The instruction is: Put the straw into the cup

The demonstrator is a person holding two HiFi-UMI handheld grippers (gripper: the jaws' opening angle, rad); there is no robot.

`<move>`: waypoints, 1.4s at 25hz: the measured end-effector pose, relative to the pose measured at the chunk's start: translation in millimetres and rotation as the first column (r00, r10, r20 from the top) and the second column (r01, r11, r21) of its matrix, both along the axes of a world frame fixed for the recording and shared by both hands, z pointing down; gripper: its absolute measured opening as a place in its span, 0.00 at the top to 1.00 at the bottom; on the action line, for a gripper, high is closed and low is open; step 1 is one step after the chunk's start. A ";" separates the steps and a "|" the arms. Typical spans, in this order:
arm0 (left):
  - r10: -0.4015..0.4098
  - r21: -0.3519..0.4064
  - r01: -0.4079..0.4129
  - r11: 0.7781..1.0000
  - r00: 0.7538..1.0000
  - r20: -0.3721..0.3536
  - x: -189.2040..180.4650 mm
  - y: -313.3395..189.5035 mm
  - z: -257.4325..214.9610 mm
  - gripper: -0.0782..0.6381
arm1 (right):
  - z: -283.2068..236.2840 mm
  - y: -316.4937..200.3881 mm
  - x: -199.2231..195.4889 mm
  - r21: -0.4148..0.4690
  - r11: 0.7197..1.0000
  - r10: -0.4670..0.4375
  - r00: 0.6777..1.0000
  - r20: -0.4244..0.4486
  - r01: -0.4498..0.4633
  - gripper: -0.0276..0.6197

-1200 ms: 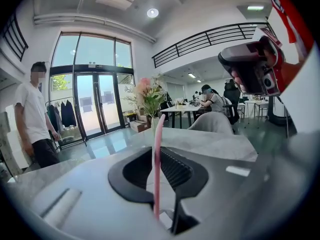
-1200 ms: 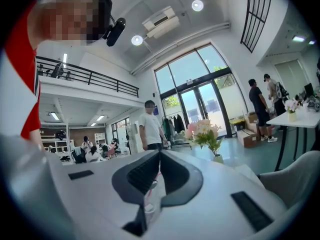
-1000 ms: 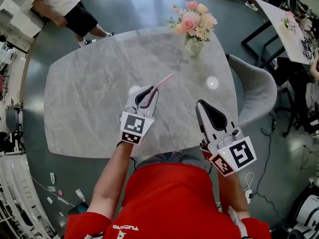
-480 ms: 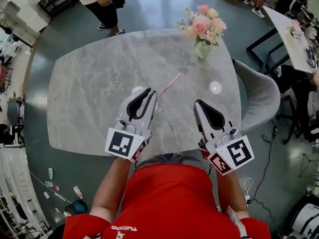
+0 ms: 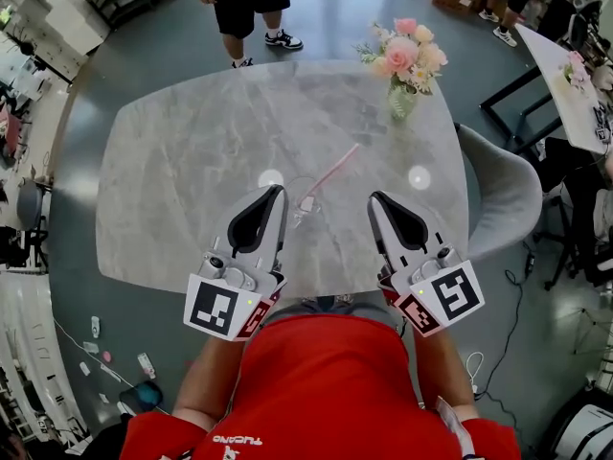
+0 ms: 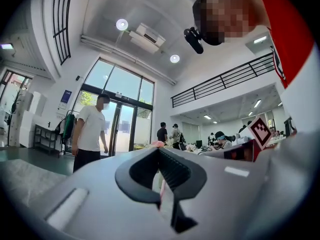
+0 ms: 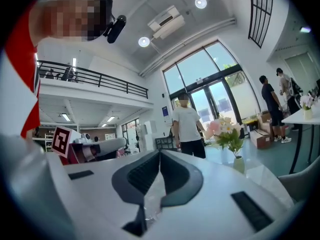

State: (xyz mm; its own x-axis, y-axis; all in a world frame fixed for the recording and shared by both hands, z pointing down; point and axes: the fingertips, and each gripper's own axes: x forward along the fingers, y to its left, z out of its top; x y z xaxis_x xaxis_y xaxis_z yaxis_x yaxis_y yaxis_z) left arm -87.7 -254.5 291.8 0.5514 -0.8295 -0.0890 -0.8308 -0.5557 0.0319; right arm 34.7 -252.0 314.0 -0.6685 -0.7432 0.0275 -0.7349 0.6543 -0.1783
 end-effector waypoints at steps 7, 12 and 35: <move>-0.006 -0.005 0.006 1.000 1.000 -0.001 -3.3 10.2 -4.3 0.88 | -5.1 5.2 -12.2 0.027 0.999 -0.026 1.000 -0.006 0.026 0.95; -0.009 -0.003 0.009 1.000 1.000 -0.010 -5.8 13.8 -6.3 0.88 | -6.7 7.4 -18.0 0.041 0.999 -0.033 0.999 -0.034 0.035 0.95; 0.001 -0.009 -0.001 1.000 1.000 -0.030 -2.2 12.8 -3.3 0.88 | -9.6 11.1 -16.0 0.057 0.998 -0.037 0.997 -0.066 0.041 0.96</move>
State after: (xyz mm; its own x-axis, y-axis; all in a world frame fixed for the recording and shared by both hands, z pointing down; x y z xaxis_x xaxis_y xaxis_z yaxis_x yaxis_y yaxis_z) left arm -89.9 -241.7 288.5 0.5496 -0.8297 -0.0982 -0.8288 -0.5562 0.0614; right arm 18.7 -240.9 304.3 -0.6954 -0.7181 0.0290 -0.7172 0.6908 -0.0922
